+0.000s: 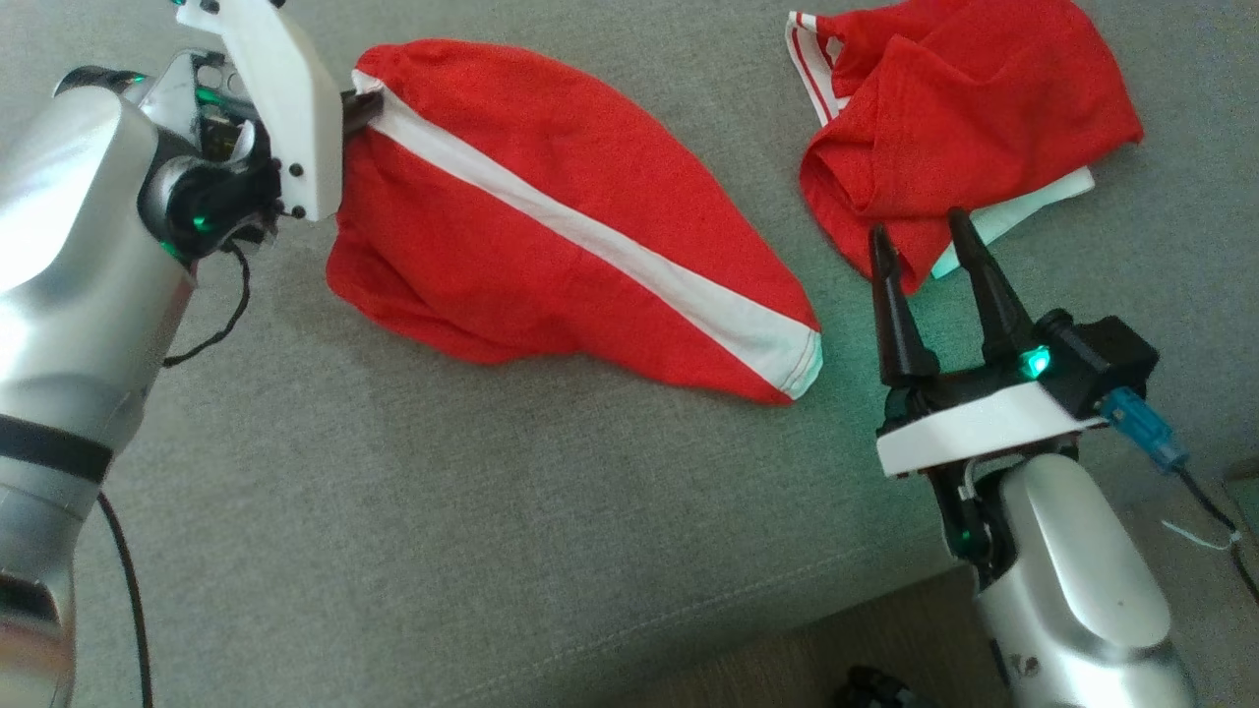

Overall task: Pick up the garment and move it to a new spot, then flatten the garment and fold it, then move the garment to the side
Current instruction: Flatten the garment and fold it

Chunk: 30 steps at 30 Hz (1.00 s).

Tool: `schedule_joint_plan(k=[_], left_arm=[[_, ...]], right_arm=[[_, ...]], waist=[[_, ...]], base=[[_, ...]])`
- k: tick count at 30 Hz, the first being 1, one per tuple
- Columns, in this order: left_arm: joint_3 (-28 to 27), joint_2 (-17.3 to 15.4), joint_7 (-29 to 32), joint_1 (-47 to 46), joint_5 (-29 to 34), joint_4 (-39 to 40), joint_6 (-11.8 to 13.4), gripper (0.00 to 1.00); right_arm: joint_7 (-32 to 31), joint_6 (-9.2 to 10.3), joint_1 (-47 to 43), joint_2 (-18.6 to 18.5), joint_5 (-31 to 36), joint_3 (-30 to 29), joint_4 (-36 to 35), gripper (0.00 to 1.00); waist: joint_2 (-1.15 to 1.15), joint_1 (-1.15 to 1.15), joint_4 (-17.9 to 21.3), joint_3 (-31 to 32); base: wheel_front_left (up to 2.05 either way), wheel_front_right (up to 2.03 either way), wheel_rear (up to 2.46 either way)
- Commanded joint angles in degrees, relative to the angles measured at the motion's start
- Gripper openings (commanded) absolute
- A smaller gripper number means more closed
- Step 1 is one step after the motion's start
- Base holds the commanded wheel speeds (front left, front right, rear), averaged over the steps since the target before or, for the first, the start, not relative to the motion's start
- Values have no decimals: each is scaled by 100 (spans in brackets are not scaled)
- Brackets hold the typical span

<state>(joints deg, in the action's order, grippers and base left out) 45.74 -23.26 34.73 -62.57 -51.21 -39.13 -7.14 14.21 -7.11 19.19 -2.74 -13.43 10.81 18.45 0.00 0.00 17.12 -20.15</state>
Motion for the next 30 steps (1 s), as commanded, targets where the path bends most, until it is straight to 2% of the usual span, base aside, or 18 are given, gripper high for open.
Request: schedule_joint_plan(k=[1, 19, 30], left_arm=[[-185, -205, -72, -346, -49, 127, -35, 0], [157, -90, -567, -431, -448, 93, -35, 0], [378, -81, -666, -536, -591, 143, -35, 0]], right_arm=[[49, -37, -62, -14, 57, 107, -133, 100], [-858, -37, -408, -14, 312, 594, 333, 100], [-971, -37, -190, -14, 90, 682, 711, 100]], waist=[[0, 0, -14, 40], [0, 0, -184, 280], [0, 0, -269, 206]], base=[[0, 0, 0], [0, 0, 0], [0, 0, 0]])
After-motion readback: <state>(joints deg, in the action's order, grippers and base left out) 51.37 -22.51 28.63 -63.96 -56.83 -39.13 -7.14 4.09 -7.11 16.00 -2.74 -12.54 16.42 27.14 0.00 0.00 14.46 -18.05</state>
